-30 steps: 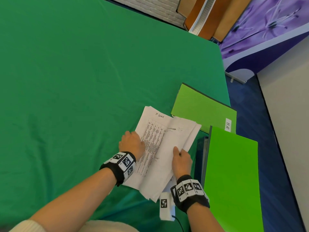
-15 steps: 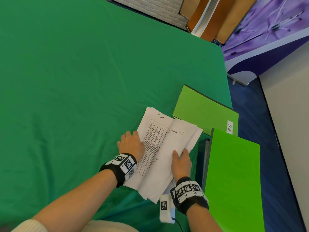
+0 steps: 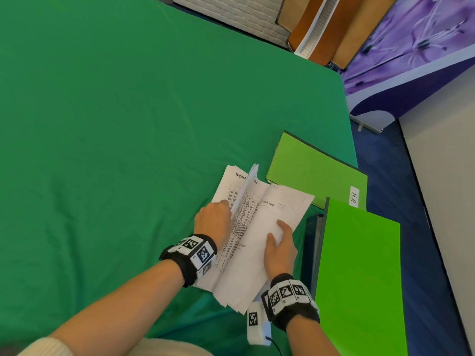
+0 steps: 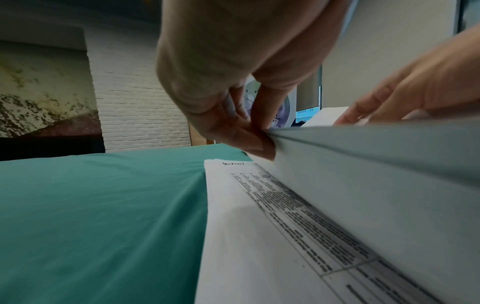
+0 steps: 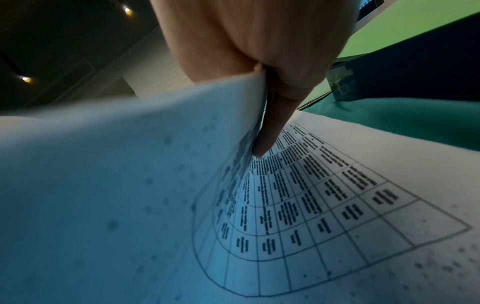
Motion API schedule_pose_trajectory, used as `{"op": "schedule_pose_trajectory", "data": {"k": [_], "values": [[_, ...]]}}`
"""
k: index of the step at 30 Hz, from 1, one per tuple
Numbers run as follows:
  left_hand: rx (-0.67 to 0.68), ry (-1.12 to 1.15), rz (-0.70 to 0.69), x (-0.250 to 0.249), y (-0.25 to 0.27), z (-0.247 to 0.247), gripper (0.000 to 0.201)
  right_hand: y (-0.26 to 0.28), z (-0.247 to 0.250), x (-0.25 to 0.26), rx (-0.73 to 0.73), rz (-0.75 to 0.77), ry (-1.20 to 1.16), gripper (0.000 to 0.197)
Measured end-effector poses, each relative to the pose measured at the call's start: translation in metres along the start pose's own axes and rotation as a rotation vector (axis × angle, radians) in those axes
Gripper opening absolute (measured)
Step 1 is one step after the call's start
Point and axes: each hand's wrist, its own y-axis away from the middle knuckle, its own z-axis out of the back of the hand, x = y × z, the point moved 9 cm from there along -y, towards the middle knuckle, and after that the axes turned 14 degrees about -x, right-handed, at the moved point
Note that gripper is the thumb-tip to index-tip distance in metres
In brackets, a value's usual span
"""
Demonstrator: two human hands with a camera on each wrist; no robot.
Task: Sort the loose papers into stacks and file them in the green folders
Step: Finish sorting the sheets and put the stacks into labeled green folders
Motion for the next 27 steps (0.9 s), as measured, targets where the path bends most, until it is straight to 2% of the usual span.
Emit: {"op": "schedule_pose_trajectory", "data": {"k": [7, 13, 16, 19, 22, 24, 27], "values": [[0.006, -0.072, -0.063, -0.001, 0.002, -0.003, 0.025, -0.001, 0.002, -0.006, -0.024, -0.083, -0.080, 0.055], [0.103, -0.419, -0.213, -0.006, -0.001, -0.003, 0.018, -0.002, 0.004, -0.007, -0.029, -0.105, -0.071, 0.064], [0.140, -0.481, -0.249, -0.011, -0.003, -0.001, 0.017, -0.002, 0.004, -0.008, -0.036, -0.117, -0.078, 0.068], [0.144, -0.312, -0.290, -0.027, 0.004, -0.008, 0.019, -0.003, 0.003, -0.008, -0.046, -0.136, -0.101, 0.070], [0.363, 0.043, -0.263, -0.045, 0.026, -0.039, 0.053, -0.003, 0.000, -0.009, -0.045, -0.164, -0.162, 0.061], [0.446, 0.095, -0.241, -0.050, 0.039, -0.054, 0.066, -0.006, -0.005, -0.014, -0.027, -0.201, -0.220, 0.047], [0.412, 0.047, -0.214, -0.044, 0.041, -0.062, 0.062, -0.007, -0.011, -0.022, 0.038, -0.247, -0.255, 0.033]]}}
